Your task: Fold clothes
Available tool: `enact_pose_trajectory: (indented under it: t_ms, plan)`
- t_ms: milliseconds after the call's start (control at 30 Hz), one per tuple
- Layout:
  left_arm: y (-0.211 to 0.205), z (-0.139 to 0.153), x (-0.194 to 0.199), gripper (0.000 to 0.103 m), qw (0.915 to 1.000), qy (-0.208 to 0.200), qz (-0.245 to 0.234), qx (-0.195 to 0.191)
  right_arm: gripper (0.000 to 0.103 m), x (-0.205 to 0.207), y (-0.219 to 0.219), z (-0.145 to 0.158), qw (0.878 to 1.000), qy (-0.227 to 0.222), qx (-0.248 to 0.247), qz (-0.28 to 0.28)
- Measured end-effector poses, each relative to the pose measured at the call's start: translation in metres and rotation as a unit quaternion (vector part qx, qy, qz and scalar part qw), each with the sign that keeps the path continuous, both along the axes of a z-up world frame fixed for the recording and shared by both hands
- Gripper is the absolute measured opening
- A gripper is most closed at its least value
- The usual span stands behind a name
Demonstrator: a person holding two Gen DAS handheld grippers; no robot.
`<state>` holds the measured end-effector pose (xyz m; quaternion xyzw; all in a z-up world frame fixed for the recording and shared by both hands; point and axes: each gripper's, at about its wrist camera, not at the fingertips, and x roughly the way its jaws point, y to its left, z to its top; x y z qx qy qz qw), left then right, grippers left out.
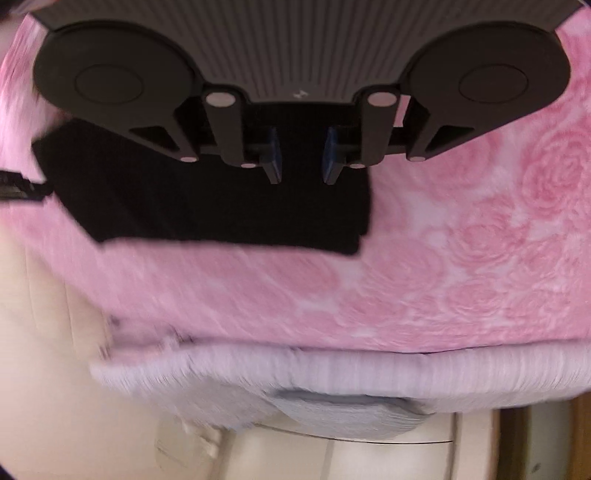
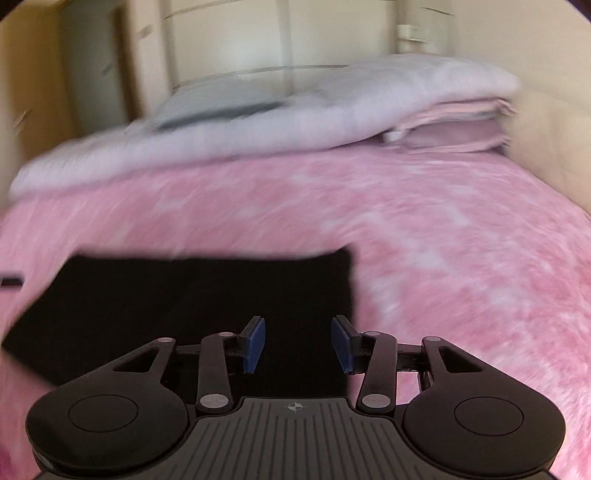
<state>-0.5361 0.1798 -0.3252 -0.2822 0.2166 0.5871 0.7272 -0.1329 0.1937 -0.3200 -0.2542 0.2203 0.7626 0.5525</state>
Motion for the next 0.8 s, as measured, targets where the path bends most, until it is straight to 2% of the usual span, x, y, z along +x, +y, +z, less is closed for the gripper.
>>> enact_pose_trajectory:
  t_ms: [33,100,133,167,200,233,267,400,467,600,700,733,800]
  plan:
    - [-0.004,-0.006,0.009,0.021,0.9999,0.011,-0.003,-0.011,0.044,-0.008,-0.006,-0.007,1.000,-0.012,-0.002,0.011]
    - [-0.002,-0.031,0.018,0.024,0.9974,0.026,0.026,-0.062,0.044,-0.020,-0.014,-0.030,0.999,-0.047,-0.011,0.020]
    - [-0.006,-0.037,0.017,0.024,0.9973,0.020,0.041,-0.058,0.044,-0.022,-0.017,-0.043,0.998,-0.068,-0.008,0.013]
    - [-0.010,-0.043,0.017,0.024,0.9970,0.014,0.056,-0.051,0.044,-0.018,-0.017,-0.055,0.997,-0.071,-0.012,0.004]
    - [-0.013,-0.042,0.016,0.024,0.9964,0.009,0.066,-0.051,0.045,-0.004,-0.018,-0.058,1.000,-0.024,-0.015,-0.012]
    - [-0.014,-0.039,0.017,0.023,0.9961,0.021,0.066,-0.054,0.045,0.004,-0.013,-0.058,0.999,0.008,-0.031,-0.027]
    - [-0.015,-0.036,0.019,0.021,0.9956,0.033,0.066,-0.057,0.045,0.010,-0.011,-0.054,0.998,0.019,-0.045,-0.035]
    - [-0.027,-0.019,0.018,0.020,0.9945,0.026,0.079,-0.063,0.045,0.004,-0.022,-0.032,0.997,-0.016,-0.044,-0.056]
    - [-0.036,-0.016,0.023,0.026,0.9940,0.019,0.084,-0.068,0.045,0.002,-0.037,-0.020,0.997,-0.014,-0.024,-0.077]
    - [-0.041,-0.027,0.037,0.029,0.9930,0.038,0.087,-0.069,0.045,-0.012,-0.040,-0.040,0.994,-0.024,-0.051,-0.090]
    - [-0.041,-0.023,0.039,0.029,0.9919,0.040,0.094,-0.075,0.045,-0.020,-0.045,-0.045,0.994,-0.039,-0.032,-0.096]
    - [-0.042,-0.019,0.039,0.031,0.9915,0.042,0.094,-0.079,0.045,-0.023,-0.046,-0.040,0.993,-0.044,-0.043,-0.103]
    - [-0.051,-0.010,0.044,0.035,0.9917,0.048,0.090,-0.079,0.045,-0.027,-0.052,-0.031,0.992,-0.025,-0.059,-0.105]
